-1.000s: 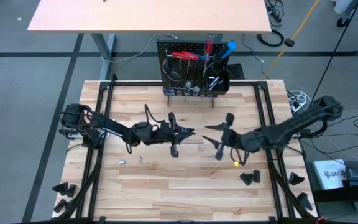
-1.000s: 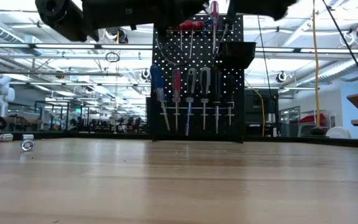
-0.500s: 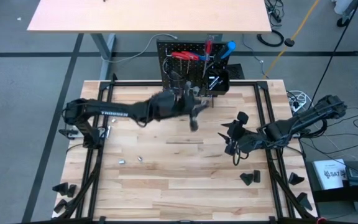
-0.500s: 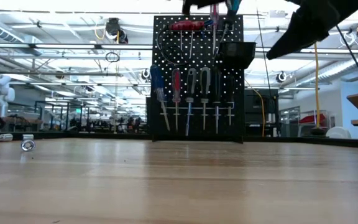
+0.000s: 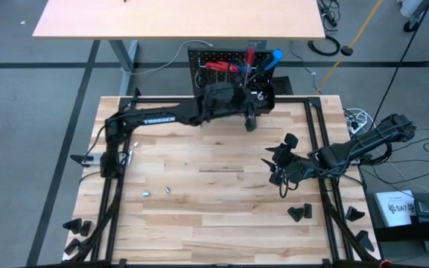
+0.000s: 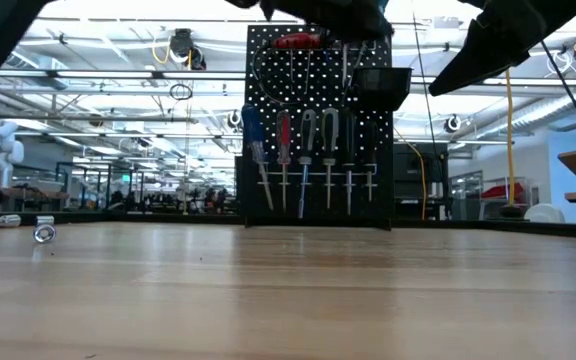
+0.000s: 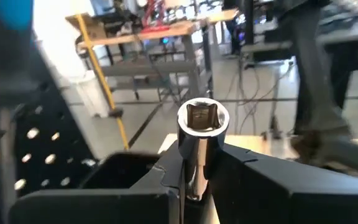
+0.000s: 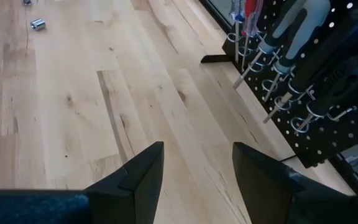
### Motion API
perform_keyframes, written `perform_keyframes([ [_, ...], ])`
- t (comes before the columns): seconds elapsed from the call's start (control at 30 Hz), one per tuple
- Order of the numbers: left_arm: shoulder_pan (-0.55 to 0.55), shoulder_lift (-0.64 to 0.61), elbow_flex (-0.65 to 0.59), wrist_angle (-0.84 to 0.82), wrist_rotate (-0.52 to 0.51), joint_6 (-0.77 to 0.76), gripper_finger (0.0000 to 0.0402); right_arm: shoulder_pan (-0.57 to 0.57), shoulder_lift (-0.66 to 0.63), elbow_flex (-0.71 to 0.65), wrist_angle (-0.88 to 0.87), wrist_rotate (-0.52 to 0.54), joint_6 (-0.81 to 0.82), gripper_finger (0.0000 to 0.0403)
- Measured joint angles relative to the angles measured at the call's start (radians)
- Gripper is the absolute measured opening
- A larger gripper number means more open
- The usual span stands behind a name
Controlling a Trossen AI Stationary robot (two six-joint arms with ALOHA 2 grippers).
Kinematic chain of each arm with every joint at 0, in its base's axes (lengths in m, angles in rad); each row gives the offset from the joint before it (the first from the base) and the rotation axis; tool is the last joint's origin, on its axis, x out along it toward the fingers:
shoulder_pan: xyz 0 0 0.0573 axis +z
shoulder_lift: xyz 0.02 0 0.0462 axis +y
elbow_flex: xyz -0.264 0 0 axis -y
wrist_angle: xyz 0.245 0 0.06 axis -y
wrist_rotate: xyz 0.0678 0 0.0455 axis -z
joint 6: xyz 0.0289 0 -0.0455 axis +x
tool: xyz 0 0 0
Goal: Hang tools onto peg board
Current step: Put the silver extension bar into the black bin on the peg board, then put the silver socket into the black bin on the peg board
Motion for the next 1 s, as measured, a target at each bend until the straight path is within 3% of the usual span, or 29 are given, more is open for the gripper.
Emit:
perform_keyframes([
  [0.23, 0.055, 0.072, 0.102, -0.057, 0.001, -0.042, 0.0044, 0.0, 0.0, 0.0, 0.004, 0.0, 0.001, 0.0183],
  [0.57, 0.061, 0.074, 0.107, -0.106, 0.001, -0.054, 0.0046, 0.0, 0.0, 0.0, 0.009, 0.0, 0.0, 0.0183],
  [0.83, 0.044, 0.075, 0.106, -0.112, -0.064, -0.06, 0.016, 0.0, 0.0, 0.0, 0.009, -0.006, 0.002, 0.0183],
  [1.0, 0.035, 0.075, 0.106, -0.119, -0.074, -0.061, 0.0185, 0.0, 0.0, 0.0, 0.009, -0.006, 0.003, 0.0183],
])
